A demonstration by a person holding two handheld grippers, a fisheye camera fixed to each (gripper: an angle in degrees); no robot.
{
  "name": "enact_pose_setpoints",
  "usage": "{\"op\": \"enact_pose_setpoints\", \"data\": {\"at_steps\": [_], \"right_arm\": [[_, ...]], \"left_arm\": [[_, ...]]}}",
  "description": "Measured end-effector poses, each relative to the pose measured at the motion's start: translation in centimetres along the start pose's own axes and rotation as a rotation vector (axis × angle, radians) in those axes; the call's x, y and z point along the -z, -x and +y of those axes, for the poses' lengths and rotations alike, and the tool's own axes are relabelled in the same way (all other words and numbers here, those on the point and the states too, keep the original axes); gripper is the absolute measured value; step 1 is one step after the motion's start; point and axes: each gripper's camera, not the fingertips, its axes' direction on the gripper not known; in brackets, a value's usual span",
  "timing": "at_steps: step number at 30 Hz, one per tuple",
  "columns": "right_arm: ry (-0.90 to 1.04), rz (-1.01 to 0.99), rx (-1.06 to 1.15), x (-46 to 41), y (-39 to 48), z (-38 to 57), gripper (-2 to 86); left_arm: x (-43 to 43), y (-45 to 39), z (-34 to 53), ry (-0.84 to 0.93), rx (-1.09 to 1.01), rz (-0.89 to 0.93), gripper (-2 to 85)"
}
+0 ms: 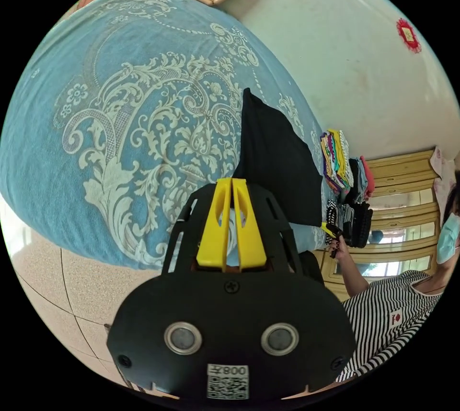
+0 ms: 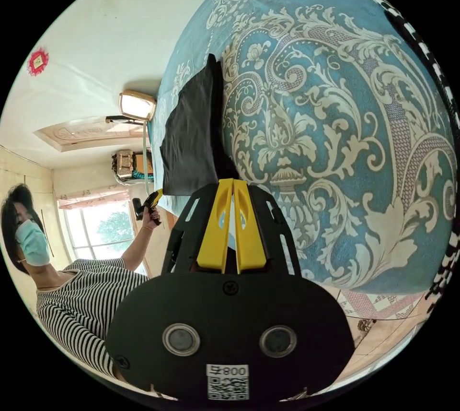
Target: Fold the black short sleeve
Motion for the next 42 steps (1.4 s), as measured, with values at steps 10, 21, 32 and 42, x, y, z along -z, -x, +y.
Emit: {"op": "enact_pose_setpoints", "data": {"at_steps": [10,21,32,42], "right_arm": [[0.079,0.307,0.229,-5.6,12.9,0.2,0.1],[-0.014,0.34,0.294,-7.8,22.7,1.3,0.1],[0.011,0.794,0.524,-16.2,31.8,4.3,0.1],[-0.061,0.711,0.484,-15.0,35.6,2.6,0.0]], "left_arm": [[-8.8,-7.4,0.9,0.168,-0.158,-0.129,0.1],[-12.4,-14.7,-0.2,0.143,-0.238,-0.227,0.2],[-18.2,-20.6,0.2,0.169,-0.324,-0.379,0.2],[-23.1,-26.7,-9.6,0.077,-0.347,-0.491,0.1]]}}
